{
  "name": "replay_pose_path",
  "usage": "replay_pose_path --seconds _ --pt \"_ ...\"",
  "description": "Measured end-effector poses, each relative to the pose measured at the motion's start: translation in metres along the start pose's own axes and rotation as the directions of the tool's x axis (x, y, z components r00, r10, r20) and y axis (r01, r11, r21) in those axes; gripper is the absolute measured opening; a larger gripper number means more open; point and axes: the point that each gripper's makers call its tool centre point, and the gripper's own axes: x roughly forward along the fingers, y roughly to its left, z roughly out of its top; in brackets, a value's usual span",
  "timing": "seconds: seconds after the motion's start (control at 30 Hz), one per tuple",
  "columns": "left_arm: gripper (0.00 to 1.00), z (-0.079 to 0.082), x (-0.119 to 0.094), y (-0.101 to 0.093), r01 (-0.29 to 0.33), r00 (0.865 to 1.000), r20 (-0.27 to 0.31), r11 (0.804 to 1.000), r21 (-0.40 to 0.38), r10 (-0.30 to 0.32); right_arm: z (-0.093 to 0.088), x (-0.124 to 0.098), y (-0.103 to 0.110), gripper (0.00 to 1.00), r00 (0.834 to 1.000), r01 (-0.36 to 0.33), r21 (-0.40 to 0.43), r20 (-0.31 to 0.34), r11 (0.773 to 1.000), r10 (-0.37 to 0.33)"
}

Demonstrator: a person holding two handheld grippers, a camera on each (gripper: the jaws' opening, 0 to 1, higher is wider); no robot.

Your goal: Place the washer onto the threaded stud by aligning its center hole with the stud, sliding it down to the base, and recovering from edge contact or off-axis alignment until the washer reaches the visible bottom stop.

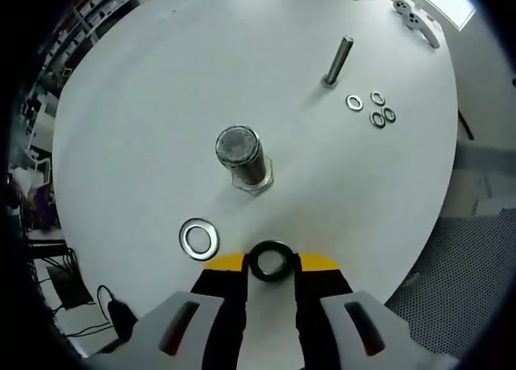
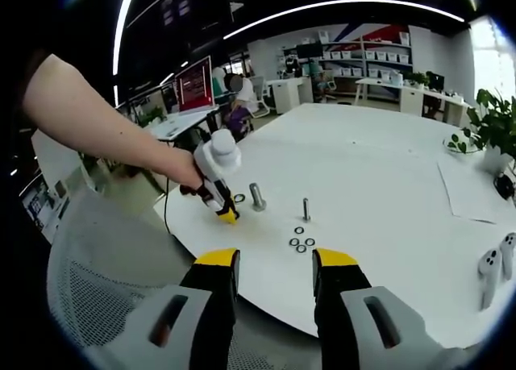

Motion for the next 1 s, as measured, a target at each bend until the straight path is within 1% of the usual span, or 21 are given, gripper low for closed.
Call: replay_pose_path --seconds 0.1,0.13,0.27,0.33,0.43,0.5,0.57,0.67,0.7,0.83,0.87,1.0 --pt "0.20 -0.0004 -0.0008 -0.0005 0.006 1.000 0.013 1.000 0.005 -0.006 0.0000 0.0000 0.0001 0.38 1.000 0.000 -0.001 0.000 1.000 0.000" --pt "0.21 -0.0001 -0.0005 -0.0008 0.008 1.000 0.012 1.000 0.027 -0.008 0.0001 0.0001 0.0003 0.38 1.000 -0.001 -0.001 0.000 1.000 0.001" --pt "0.21 -0.0004 0.0000 -0.0009 0.009 1.000 0.012 0.999 0.043 -0.009 -0.0003 0.0007 0.0008 0.38 1.000 -0.005 -0.004 -0.003 1.000 0.005" --pt "0.22 -0.0009 -0.0005 -0.0019 0.013 1.000 0.011 0.997 0.073 -0.014 -0.0004 0.0007 0.0010 0.38 1.000 -0.006 -0.003 -0.003 1.000 0.006" --pt "0.23 -0.0015 -0.0001 -0.0016 0.021 1.000 0.011 0.996 0.089 -0.022 -0.0004 0.0009 0.0010 0.38 1.000 -0.007 -0.004 -0.004 1.000 0.007" --pt "0.23 -0.0019 0.0000 -0.0016 0.029 1.000 0.005 0.993 0.116 -0.030 -0.0005 0.0009 0.0012 0.38 1.000 -0.007 -0.004 -0.005 1.000 0.007" --pt "0.23 -0.0019 0.0002 -0.0016 0.032 0.999 0.002 0.993 0.114 -0.032 -0.0007 0.0009 0.0012 0.38 1.000 -0.007 -0.003 -0.005 1.000 0.007" --pt "0.23 -0.0010 -0.0002 -0.0037 0.029 0.999 -0.023 0.992 0.125 -0.026 -0.0006 0.0009 0.0010 0.38 1.000 -0.007 -0.002 -0.005 1.000 0.007" --pt "0.23 -0.0012 -0.0001 -0.0042 0.026 0.999 -0.029 0.990 0.141 -0.022 -0.0006 0.0010 0.0010 0.38 1.000 -0.007 -0.002 -0.004 1.000 0.007" --pt "0.21 -0.0018 0.0004 -0.0009 0.025 0.999 -0.029 0.992 0.127 -0.022 -0.0006 0.0009 0.0005 0.38 1.000 -0.006 0.000 -0.003 1.000 0.006" --pt "0.21 -0.0019 -0.0002 -0.0011 0.024 1.000 -0.020 0.994 0.106 -0.022 -0.0007 0.0008 0.0003 0.38 1.000 -0.005 0.000 -0.003 1.000 0.005" --pt "0.20 -0.0023 -0.0003 0.0000 0.022 1.000 0.004 0.995 0.101 -0.022 -0.0003 0.0008 0.0000 0.38 1.000 -0.006 0.002 -0.002 1.000 0.006"
